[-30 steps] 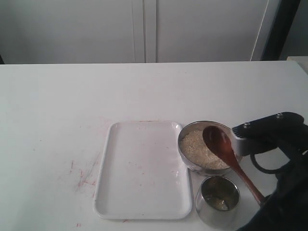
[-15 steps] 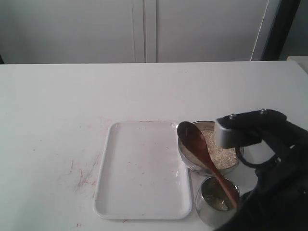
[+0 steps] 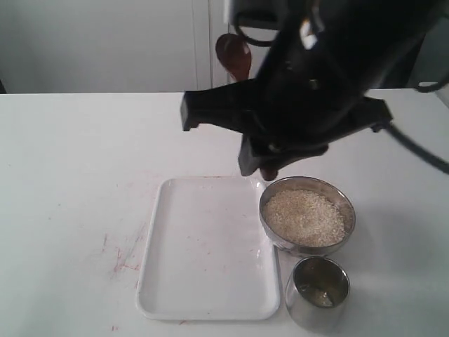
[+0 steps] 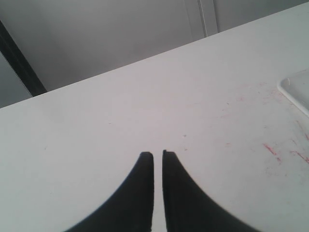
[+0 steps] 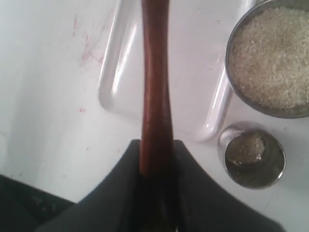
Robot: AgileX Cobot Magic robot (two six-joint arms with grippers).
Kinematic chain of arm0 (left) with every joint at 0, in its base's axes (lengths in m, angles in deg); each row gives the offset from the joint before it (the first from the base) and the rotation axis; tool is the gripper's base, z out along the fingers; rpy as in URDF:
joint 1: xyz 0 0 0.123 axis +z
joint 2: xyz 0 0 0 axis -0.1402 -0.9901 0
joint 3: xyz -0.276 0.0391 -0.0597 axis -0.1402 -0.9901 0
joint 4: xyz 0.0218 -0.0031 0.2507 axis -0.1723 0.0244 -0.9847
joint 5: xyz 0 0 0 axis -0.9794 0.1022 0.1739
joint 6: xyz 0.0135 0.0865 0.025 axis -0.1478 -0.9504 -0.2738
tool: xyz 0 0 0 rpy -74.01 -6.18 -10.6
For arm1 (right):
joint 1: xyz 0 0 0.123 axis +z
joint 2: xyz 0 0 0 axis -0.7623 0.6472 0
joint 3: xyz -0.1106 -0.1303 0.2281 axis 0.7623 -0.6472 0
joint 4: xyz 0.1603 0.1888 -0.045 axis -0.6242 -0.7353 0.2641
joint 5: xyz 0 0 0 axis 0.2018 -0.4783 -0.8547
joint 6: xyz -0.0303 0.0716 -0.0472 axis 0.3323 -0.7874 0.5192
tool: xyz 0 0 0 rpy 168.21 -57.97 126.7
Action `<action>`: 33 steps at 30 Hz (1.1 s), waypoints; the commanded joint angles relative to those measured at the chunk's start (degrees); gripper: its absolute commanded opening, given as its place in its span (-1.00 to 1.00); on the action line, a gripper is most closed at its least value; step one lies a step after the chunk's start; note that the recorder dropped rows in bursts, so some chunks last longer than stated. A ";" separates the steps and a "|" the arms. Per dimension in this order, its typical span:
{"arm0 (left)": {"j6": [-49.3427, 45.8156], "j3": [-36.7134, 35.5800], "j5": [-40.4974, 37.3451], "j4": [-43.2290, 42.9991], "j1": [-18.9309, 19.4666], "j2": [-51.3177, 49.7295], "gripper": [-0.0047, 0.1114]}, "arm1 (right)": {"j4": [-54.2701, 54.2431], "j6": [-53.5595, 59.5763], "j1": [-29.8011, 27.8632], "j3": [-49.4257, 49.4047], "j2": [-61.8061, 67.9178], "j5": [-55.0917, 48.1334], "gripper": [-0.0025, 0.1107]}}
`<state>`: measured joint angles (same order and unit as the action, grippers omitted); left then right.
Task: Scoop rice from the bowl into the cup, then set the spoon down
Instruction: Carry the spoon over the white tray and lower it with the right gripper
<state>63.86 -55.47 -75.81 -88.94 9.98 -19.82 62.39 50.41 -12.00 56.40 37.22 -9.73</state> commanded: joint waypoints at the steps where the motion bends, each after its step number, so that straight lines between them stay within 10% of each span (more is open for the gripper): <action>1: 0.08 0.36 0.34 0.50 -0.40 -0.05 -0.67 | 1.04 -1.64 0.24 3.08 9.85 0.13 -0.96; 10: 0.08 0.36 0.34 0.50 -0.40 -0.05 -0.67 | 1.53 -5.36 4.67 3.08 21.73 13.27 -0.96; 33: 0.08 0.36 0.34 0.50 -0.40 -0.05 -0.67 | 2.49 -14.31 5.66 3.08 30.31 5.58 -0.96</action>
<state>63.86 -55.47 -75.81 -88.94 9.98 -19.82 65.12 36.43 -6.34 59.14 67.30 -2.20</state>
